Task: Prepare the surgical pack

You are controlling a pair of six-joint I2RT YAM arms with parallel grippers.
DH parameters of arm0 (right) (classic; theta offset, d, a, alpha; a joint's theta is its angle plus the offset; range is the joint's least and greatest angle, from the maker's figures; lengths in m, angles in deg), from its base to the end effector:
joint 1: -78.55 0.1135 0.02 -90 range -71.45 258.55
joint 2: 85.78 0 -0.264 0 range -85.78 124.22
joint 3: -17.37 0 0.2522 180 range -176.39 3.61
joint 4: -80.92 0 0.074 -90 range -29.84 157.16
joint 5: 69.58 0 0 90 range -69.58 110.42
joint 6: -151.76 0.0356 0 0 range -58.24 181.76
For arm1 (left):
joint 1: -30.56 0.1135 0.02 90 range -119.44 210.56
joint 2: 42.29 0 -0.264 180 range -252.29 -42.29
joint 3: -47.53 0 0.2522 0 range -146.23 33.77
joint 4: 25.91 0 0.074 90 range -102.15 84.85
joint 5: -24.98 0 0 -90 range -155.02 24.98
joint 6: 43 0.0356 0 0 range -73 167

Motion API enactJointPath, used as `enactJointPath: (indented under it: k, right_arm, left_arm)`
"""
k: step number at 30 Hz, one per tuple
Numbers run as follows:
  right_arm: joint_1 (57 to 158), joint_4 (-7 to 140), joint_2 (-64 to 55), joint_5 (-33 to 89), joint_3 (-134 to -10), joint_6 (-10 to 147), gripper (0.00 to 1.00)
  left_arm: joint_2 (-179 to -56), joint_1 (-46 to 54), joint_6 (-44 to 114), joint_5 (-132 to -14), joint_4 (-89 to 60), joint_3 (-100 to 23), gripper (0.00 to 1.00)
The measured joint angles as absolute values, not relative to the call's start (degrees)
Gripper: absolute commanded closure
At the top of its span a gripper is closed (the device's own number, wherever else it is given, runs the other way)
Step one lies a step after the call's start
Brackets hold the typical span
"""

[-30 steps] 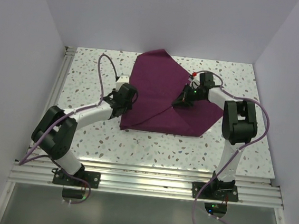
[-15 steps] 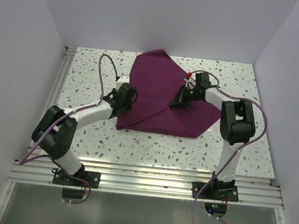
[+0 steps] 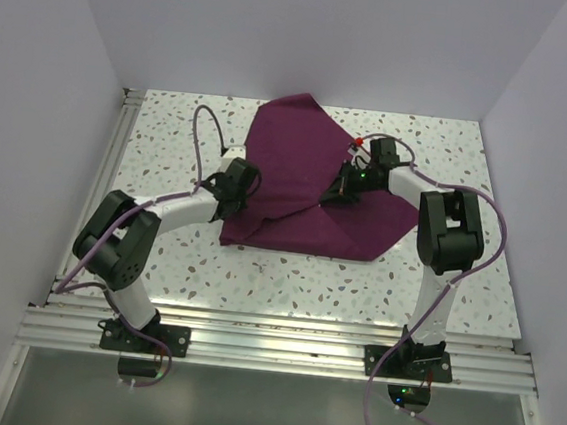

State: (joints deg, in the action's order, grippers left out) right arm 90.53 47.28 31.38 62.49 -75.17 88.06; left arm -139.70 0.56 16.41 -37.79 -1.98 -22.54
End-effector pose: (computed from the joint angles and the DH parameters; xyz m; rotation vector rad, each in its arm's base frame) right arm 0.4085 0.1111 0.1579 0.0422 2.6268 1.1923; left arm 0.3062 -0.1580 0.1770 -0.2103 2.3291 0.0742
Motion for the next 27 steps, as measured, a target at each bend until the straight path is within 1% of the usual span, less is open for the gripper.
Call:
enactJointPath:
  k: [1, 2, 3, 4, 6, 7, 9, 12, 16, 18, 21, 24, 27]
  right_arm:
    - [90.53, 47.26, 31.4, 62.53, -75.17, 88.06, 1.0]
    - [90.53, 47.28, 31.43, 62.57, -75.17, 88.06, 1.0]
    - [90.53, 47.35, 31.43, 62.62, -75.17, 88.06, 0.9]
    - [90.53, 47.39, 31.45, 62.68, -75.17, 88.09, 0.83]
    - [90.51, 47.52, 31.45, 62.73, -75.06, 88.26, 0.74]
    - [90.45, 47.7, 31.43, 62.38, -74.65, 88.28, 0.67]
    - [90.03, 48.03, 31.01, 61.72, -73.53, 88.63, 0.62]
    - [87.47, 48.29, 28.21, 60.34, -70.56, 88.96, 0.61]
    - [78.12, 48.51, 19.56, 55.1, -65.4, 89.33, 0.62]
    - [72.55, 48.62, 14.82, 50.77, -63.48, 89.31, 0.64]
    - [66.64, 48.77, 9.68, 42.07, -61.25, 89.2, 0.64]
    - [65.36, 48.53, 8.67, 34.53, -60.29, 89.16, 0.64]
    - [65.6, 48.09, 9.98, 28.83, -60.22, 89.16, 0.62]
  left_arm:
    - [-139.79, 0.59, 16.67, -37.88, -1.98, -22.69, 1.0]
    - [-139.81, 0.59, 16.78, -37.92, -2.0, -22.74, 1.0]
    - [-139.81, 0.59, 17.09, -38.01, -2.04, -22.74, 1.0]
    - [-139.81, 0.59, 17.24, -38.03, -2.09, -22.74, 1.0]
    - [-139.81, 0.61, 17.52, -38.08, -2.28, -22.72, 1.0]
    - [-139.79, 0.59, 17.59, -38.08, -2.39, -22.69, 1.0]
    - [-139.68, 0.59, 17.63, -38.03, -2.63, -22.52, 1.0]
    - [-138.89, 0.59, 17.59, -38.03, -4.03, -21.25, 1.0]
    - [-137.38, 0.59, 17.44, -38.01, -6.61, -18.74, 1.0]
    - [-137.21, 0.59, 17.42, -37.97, -7.09, -18.37, 1.0]
    - [-137.21, 0.59, 17.42, -37.9, -7.18, -18.37, 1.0]
    - [-137.21, 0.59, 17.42, -37.86, -7.2, -18.37, 1.0]
    - [-137.21, 0.59, 17.42, -37.86, -7.22, -18.37, 1.0]
